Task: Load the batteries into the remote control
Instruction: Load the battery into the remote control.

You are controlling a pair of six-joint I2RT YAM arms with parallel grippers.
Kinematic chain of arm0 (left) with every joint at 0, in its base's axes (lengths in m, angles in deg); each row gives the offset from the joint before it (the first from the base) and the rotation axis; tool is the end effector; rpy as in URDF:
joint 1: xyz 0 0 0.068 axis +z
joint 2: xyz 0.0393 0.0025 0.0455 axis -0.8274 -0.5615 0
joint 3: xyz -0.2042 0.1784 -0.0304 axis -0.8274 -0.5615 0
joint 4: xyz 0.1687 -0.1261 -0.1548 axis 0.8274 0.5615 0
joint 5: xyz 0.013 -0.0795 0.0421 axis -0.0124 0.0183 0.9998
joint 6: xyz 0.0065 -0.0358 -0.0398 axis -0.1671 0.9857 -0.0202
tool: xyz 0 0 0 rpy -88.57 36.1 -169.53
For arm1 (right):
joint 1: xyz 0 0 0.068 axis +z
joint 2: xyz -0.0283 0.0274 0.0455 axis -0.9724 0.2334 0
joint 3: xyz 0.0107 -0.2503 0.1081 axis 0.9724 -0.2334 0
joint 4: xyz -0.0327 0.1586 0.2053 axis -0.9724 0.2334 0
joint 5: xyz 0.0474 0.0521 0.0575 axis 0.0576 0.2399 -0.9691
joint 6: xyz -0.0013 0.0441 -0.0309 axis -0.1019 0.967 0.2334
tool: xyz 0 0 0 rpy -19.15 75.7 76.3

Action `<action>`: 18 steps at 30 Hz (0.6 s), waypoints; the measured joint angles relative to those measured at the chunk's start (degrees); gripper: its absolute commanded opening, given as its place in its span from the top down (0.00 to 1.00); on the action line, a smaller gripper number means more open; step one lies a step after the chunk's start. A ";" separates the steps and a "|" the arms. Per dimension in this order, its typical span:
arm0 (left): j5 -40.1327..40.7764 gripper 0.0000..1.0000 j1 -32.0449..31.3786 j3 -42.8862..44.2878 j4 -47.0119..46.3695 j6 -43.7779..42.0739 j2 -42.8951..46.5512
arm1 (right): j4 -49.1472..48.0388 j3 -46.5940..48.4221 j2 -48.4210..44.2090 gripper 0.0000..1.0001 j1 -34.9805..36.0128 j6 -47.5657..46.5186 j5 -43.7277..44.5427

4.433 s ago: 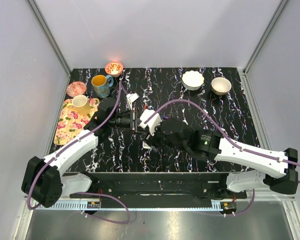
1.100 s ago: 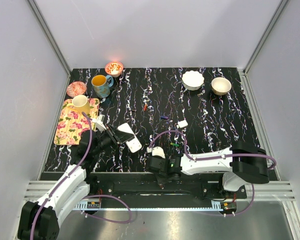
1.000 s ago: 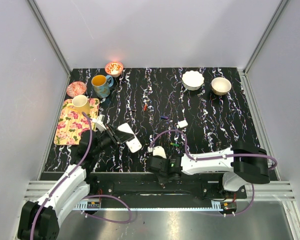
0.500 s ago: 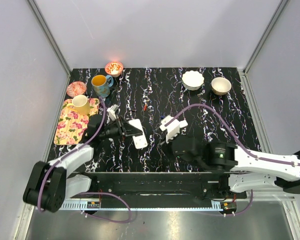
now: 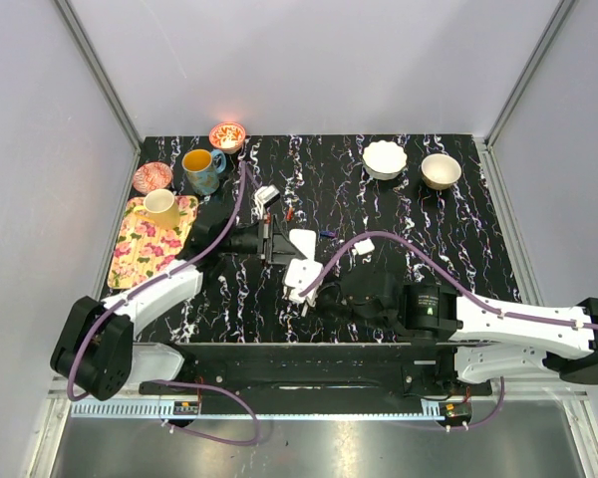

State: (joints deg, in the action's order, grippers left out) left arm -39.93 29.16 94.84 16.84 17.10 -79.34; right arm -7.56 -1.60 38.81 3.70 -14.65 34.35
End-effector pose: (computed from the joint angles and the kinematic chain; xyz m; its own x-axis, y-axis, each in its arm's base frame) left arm 0.2217 -0.1472 0.2695 -0.9486 0.0190 -0.3159 0.3159 -0.0058 -0.9488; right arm 0.0514 0.2422 0.3756 0.1779 -0.4081 -0.8955 -0.8913 0.3190 -0.3224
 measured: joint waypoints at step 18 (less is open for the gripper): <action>-0.44 1.00 -3.50 8.70 29.55 -18.73 0.00 | 0.52 -1.57 -1.01 1.00 0.02 -9.75 -7.52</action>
State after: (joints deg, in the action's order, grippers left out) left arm -40.37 25.66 103.53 46.39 -1.63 -79.34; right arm -7.03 -3.17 37.81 3.72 -24.39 26.83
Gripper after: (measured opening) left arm 0.249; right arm 0.120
